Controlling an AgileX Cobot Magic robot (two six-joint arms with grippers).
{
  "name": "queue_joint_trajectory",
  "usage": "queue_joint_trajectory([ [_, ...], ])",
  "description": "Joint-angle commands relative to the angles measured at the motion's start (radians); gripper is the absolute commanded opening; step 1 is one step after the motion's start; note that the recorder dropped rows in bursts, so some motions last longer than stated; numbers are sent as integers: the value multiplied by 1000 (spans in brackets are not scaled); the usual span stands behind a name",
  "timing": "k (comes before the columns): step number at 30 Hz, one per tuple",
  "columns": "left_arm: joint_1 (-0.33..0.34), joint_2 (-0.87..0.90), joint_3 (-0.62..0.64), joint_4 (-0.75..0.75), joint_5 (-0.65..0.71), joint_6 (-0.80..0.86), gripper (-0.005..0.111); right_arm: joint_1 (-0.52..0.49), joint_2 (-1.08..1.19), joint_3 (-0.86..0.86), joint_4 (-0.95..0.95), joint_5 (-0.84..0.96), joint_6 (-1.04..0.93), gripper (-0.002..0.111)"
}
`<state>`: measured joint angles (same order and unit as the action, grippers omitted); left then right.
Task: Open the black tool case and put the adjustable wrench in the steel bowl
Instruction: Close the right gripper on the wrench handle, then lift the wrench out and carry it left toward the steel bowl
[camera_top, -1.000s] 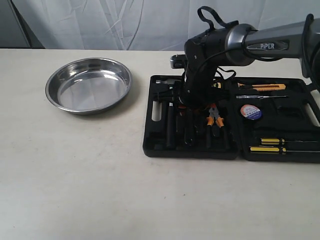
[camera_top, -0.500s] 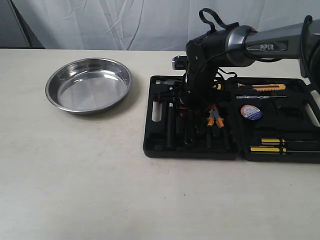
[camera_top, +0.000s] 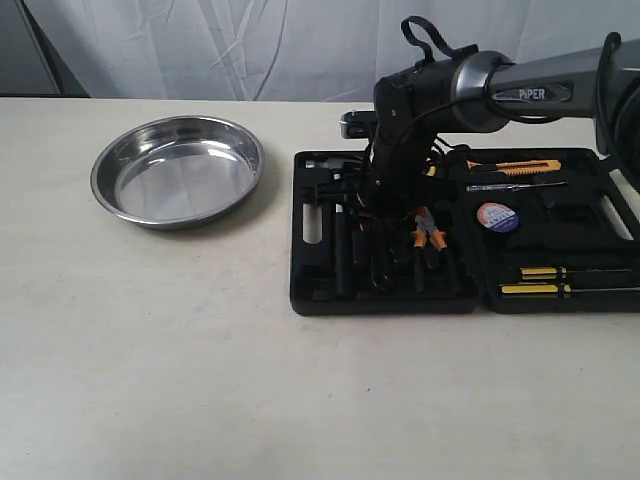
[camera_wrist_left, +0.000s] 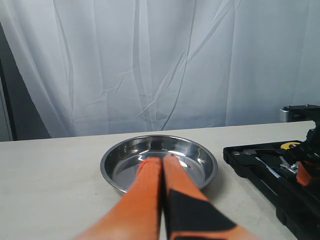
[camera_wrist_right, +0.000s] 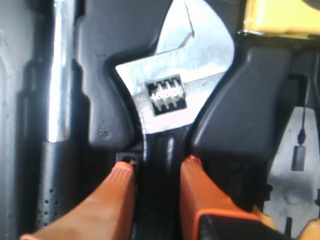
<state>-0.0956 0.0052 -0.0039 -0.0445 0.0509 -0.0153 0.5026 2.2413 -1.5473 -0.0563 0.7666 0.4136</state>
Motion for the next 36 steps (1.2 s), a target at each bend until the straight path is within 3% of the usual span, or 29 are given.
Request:
queue_joint_trajectory([
  [1, -7, -5, 4, 6, 0, -1, 0, -3, 33, 26, -16, 24, -75, -1],
  [36, -7, -5, 4, 6, 0, -1, 0, -3, -192, 26, -50, -28, -150, -1],
])
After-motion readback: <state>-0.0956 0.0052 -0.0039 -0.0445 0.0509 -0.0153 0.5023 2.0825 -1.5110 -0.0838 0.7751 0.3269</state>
